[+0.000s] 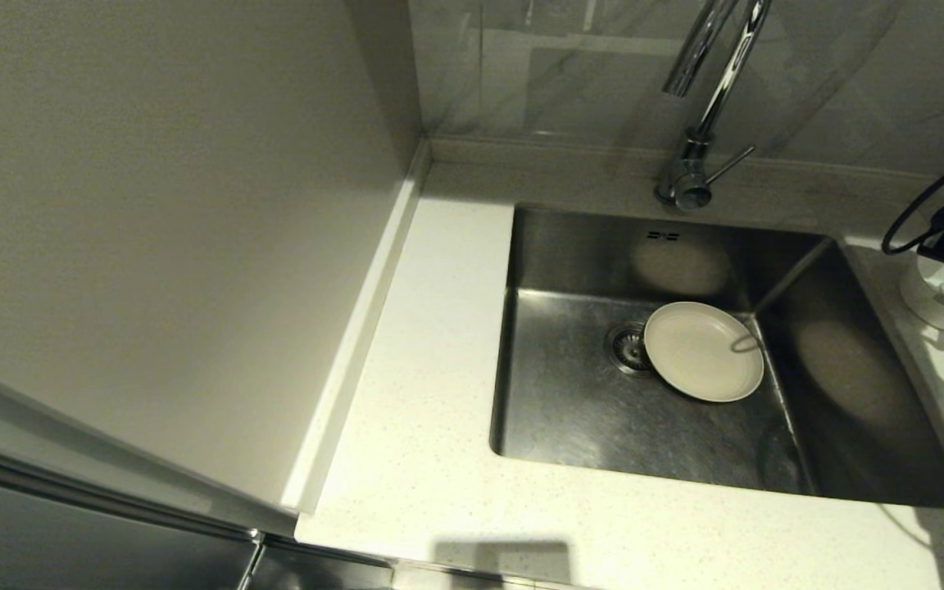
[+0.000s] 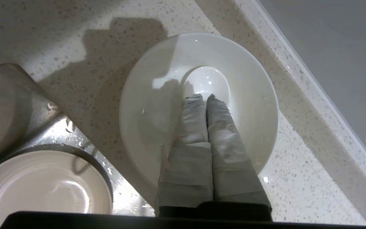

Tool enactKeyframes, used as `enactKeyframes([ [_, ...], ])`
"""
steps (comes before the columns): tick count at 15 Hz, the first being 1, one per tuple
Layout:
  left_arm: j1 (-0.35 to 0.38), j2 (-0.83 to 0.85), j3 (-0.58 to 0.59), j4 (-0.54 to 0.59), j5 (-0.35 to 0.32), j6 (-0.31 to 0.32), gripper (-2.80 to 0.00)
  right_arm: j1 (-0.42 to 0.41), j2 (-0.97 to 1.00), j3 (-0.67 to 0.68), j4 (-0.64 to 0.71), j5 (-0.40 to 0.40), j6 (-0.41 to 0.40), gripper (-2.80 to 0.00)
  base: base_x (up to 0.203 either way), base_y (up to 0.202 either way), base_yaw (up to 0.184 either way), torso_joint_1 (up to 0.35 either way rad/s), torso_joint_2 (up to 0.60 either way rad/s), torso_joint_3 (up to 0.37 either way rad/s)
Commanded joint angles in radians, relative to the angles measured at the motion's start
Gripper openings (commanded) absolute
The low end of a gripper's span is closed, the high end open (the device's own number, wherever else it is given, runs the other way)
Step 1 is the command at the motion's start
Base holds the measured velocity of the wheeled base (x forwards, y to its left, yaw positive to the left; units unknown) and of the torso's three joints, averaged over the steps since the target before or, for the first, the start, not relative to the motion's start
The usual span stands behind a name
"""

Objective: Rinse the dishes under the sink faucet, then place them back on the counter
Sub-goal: Place the spoon on the plate

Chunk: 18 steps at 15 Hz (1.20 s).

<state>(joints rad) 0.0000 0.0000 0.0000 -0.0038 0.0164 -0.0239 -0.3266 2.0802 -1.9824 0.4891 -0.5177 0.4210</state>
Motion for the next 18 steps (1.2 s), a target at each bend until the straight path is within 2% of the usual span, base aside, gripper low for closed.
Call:
enactKeyframes([
  [1, 0.0, -0.003, 0.0, -0.001, 0.0, -0.001, -2.8, 0.0, 0.001, 0.005, 0.003, -0.004, 0.004, 0.0, 0.0, 0.0, 0.0, 0.0, 0.0, 0.0],
  [13, 0.0, -0.003, 0.0, -0.001, 0.0, -0.001, -2.8, -0.009, 0.017, 0.032, 0.006, -0.005, 0.033, 0.0, 0.0, 0.0, 0.0, 0.0, 0.0, 0.0],
  [18, 0.0, -0.003, 0.0, -0.001, 0.0, -0.001, -2.8, -0.014, 0.022, 0.023, 0.084, -0.029, 0.027, 0.0, 0.0, 0.0, 0.0, 0.0, 0.0, 0.0],
])
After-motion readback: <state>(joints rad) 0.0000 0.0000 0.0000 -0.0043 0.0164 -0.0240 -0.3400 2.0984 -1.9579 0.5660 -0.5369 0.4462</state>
